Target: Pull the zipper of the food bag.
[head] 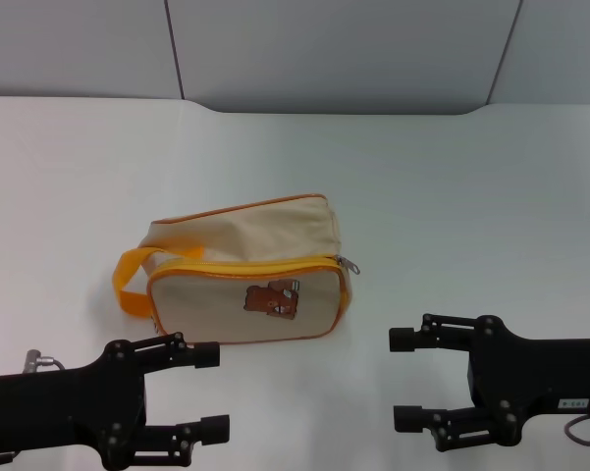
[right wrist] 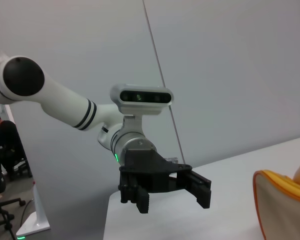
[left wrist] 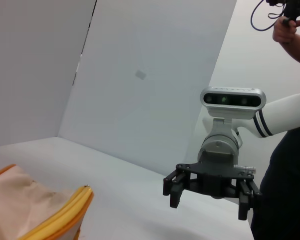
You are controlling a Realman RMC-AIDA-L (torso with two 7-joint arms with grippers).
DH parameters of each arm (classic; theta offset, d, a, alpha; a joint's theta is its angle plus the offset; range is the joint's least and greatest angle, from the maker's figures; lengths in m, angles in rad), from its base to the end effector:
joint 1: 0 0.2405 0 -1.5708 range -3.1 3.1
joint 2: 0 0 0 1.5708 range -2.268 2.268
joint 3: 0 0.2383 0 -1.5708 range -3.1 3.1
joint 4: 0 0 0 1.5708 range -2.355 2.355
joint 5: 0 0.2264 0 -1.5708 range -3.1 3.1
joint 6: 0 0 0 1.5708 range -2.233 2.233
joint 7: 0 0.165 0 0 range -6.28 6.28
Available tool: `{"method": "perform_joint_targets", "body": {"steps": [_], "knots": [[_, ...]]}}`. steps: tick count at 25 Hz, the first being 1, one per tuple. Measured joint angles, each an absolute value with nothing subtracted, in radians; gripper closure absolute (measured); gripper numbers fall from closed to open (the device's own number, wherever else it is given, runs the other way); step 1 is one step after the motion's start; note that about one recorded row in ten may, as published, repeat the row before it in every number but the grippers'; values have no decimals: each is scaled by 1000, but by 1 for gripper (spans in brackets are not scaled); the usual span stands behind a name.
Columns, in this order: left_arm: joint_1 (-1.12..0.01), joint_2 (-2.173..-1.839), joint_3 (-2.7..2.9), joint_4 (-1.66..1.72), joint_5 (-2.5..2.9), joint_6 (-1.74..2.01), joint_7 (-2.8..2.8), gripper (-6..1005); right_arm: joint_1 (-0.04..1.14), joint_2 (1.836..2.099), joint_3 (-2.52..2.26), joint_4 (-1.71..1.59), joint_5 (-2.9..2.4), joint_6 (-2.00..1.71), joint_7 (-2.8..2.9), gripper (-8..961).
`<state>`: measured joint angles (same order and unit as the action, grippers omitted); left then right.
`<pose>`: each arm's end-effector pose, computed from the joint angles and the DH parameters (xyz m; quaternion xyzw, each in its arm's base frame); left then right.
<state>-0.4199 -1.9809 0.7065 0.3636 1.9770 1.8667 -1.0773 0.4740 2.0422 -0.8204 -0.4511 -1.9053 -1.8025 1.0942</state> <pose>-0.2785 0.2488 -0.0125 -0.9285 -0.1767 -0.3262 0.0126 0.2475 0.2718 -0.0329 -0.9412 0.1272 0.3130 0.0023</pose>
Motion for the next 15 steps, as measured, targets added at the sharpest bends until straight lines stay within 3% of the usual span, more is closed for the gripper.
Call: {"method": "perform_joint_targets", "body": {"steps": [15], "knots": [[-411,-1988,707,364,1977,1854,-1063,177,479,2047,-821,-451,-1907,-1793,1094,136]]}}
